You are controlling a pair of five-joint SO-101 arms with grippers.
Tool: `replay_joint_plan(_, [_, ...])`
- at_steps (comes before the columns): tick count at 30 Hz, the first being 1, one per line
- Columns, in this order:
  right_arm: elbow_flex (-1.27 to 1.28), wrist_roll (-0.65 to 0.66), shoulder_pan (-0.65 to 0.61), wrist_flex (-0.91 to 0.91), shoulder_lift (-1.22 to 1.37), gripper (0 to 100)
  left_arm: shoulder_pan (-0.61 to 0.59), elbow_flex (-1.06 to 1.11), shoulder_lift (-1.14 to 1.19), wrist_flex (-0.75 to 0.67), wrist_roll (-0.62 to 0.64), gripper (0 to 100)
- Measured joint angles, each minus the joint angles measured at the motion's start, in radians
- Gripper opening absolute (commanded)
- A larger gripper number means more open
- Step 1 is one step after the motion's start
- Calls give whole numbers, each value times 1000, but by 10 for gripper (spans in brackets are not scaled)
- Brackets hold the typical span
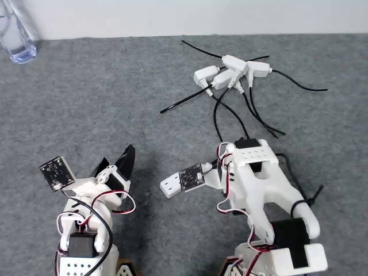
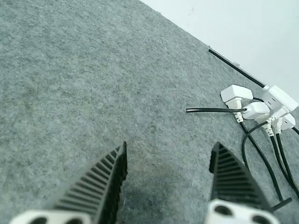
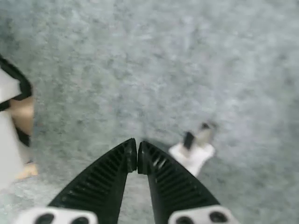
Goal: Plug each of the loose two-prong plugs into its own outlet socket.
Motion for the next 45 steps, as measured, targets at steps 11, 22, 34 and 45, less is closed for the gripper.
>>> replay_joint_plan(11, [-5,2,2,-150,3,9,0,0,0,0,0,268])
replay_joint_plan(22, [-5,2,3,-140,-74,9,0,0,0,0,0,268])
replay_joint_plan(34, [-8,-61,91,-12,-319,17,0,0,0,0,0,268])
replay_joint_plan(45, [123,-176,120,-215,-319,154,0,0,0,0,0,268])
